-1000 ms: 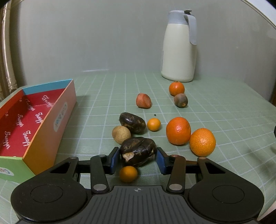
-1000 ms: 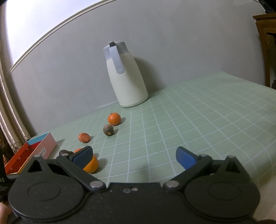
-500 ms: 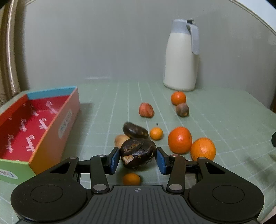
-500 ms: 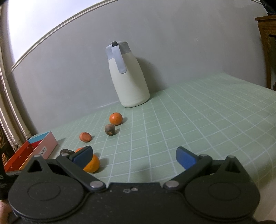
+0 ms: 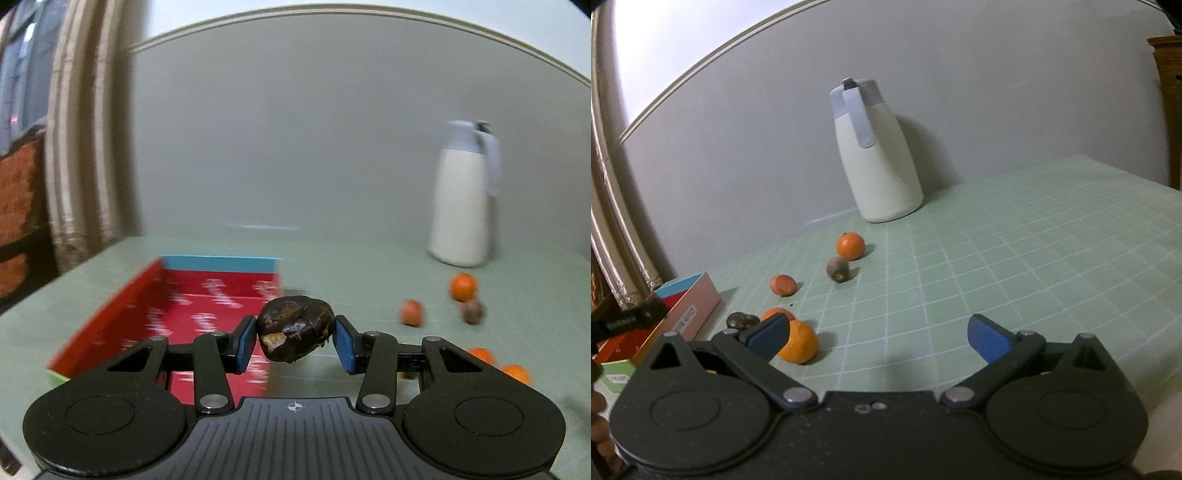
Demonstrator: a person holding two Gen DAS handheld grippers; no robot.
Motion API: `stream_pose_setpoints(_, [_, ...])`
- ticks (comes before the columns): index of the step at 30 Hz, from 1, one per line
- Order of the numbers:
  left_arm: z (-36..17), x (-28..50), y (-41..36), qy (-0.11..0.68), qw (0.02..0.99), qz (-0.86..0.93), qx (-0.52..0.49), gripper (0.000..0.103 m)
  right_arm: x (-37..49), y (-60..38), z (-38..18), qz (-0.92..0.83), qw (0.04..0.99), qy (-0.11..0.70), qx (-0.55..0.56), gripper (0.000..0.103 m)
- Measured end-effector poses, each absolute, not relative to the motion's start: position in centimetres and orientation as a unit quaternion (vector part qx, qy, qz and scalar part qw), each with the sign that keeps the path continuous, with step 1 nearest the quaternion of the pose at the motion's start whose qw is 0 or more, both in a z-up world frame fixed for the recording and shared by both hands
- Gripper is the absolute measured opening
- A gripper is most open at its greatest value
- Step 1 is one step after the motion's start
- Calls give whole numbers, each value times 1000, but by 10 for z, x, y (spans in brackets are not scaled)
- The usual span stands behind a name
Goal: Organize fruits
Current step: 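Carry the chestnut in the left tool into the red box and release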
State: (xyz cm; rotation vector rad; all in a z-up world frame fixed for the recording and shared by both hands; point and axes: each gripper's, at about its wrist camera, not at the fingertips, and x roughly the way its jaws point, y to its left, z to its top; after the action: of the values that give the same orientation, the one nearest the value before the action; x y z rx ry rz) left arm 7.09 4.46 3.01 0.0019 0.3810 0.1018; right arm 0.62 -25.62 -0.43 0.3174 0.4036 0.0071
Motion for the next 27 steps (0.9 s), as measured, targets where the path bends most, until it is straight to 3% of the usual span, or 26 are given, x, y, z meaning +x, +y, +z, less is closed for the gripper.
stream_pose_setpoints(13, [11,107,144,262,946,183,-58,45,21,-216,-7,34,968,214,129,103])
stream_pose_setpoints(22, [8,127,144,296,931,209,-35,46,28,-202,-10,47,967,222,115,103])
stream_pose_setpoints(24, [10,124,144,297,931,207,-43,53,27,-202,-11,46,967,223,113,103])
stream_pose_setpoints(26, [12,120,143,288,933,209,-51,72,27,-203,-11,45,967,223,114,103])
stream_pose_setpoints(27, [15,116,142,277,936,211,-54,75,27,-204,-11,44,967,223,114,103])
